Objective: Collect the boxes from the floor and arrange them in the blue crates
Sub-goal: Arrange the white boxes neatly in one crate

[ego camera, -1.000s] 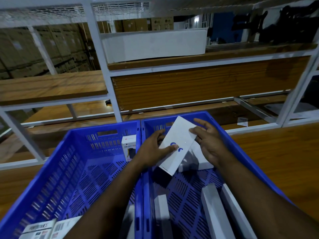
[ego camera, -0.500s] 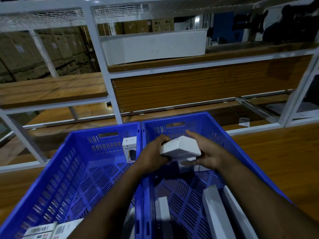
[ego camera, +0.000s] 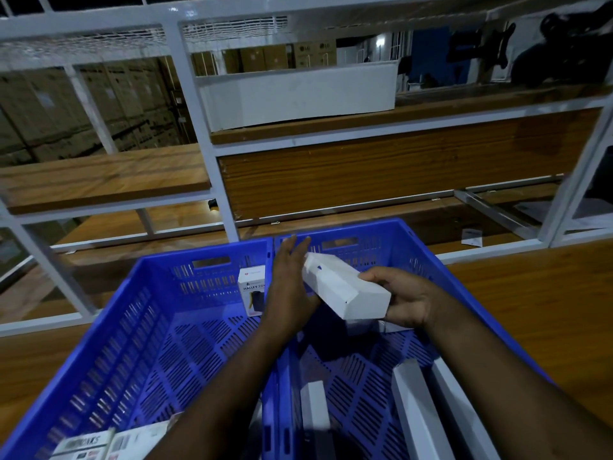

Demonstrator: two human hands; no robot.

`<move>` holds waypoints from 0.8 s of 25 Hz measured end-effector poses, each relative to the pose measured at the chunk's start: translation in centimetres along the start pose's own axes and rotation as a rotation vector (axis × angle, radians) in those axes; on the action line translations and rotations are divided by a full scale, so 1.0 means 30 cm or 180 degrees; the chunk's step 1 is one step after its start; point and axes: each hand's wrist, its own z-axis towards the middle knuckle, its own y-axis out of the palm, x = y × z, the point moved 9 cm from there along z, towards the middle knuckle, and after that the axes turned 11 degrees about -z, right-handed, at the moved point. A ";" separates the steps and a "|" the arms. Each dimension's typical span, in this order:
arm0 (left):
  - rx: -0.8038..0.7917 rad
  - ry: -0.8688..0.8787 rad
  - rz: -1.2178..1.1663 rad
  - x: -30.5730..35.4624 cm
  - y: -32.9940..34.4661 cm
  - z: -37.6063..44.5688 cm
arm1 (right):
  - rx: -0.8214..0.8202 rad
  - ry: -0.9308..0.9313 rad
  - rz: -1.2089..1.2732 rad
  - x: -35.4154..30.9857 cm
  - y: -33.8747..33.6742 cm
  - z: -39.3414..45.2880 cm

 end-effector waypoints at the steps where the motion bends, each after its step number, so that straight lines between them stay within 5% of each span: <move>1: 0.0203 -0.0068 -0.0045 -0.009 -0.018 -0.001 | 0.0033 -0.0024 0.0053 -0.004 0.000 0.003; 4: 0.0245 -0.0184 -0.0299 -0.032 -0.020 0.004 | 0.0244 -0.0208 0.0246 -0.017 -0.015 0.017; 12: -0.0936 -0.0418 -0.0886 -0.005 0.064 -0.017 | 0.0537 -0.0690 0.0673 -0.041 -0.004 0.011; 15: -0.0847 -0.0593 -0.1372 -0.019 0.041 -0.004 | 0.0761 -0.0841 0.0906 -0.065 -0.044 0.000; 20: -0.0162 -0.1551 -0.3351 -0.063 0.008 -0.011 | 0.1116 -0.1198 0.0841 -0.100 -0.121 -0.016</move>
